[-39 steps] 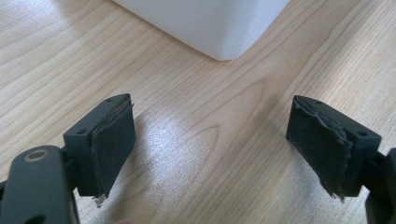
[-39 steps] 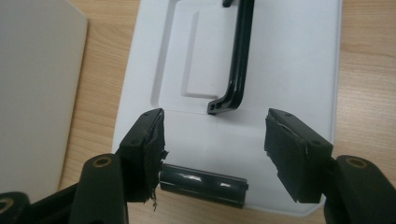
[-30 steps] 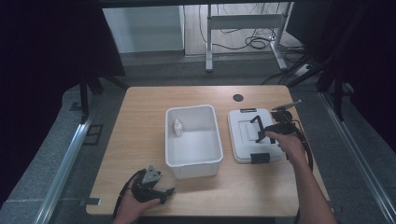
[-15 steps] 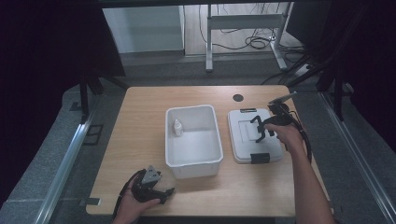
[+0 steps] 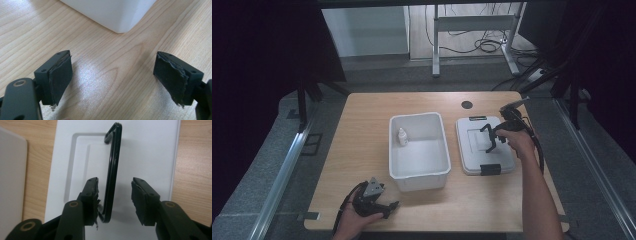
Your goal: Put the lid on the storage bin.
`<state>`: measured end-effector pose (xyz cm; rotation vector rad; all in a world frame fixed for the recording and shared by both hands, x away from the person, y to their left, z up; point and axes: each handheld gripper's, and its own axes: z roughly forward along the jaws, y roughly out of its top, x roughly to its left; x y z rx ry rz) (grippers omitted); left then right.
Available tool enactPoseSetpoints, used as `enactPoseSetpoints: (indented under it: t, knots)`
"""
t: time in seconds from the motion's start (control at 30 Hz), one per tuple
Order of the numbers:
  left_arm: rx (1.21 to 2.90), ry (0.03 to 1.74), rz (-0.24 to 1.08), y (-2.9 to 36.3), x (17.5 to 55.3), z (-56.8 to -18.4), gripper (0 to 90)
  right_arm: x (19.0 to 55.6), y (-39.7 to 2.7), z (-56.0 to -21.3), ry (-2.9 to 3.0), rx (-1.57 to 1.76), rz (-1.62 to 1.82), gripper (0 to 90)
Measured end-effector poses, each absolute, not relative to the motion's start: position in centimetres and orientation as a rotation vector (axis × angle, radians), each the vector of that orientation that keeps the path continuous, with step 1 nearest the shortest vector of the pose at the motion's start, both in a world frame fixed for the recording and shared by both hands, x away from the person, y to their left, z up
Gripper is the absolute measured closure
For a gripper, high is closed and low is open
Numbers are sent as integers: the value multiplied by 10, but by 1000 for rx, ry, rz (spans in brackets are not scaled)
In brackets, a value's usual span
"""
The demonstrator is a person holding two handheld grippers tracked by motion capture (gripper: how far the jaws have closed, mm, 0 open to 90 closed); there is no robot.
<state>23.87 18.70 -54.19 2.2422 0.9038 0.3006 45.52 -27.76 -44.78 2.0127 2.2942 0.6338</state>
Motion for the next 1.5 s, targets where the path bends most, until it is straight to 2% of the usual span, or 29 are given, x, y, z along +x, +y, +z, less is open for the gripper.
enactPoseSetpoints:
  t: [0.2, 0.53, 0.67, 1.2, 1.5]
  knots:
    - [2242, 902, 301, 187, 239, -542, 155, 463, -273, -454, 2317, 2014, 635, 611]
    - [2241, 899, 301, 188, 239, -542, 156, 473, -264, -460, 2339, 2006, 569, 802]
    - [2240, 899, 300, 188, 239, -542, 157, 474, -264, -460, 2317, 2062, 586, 836]
    - [2239, 901, 302, 188, 239, -542, 156, 471, -256, -454, 2294, 2085, 584, 854]
    - [2239, 899, 301, 188, 240, -542, 156, 459, -251, -422, 2289, 2041, 619, 854]
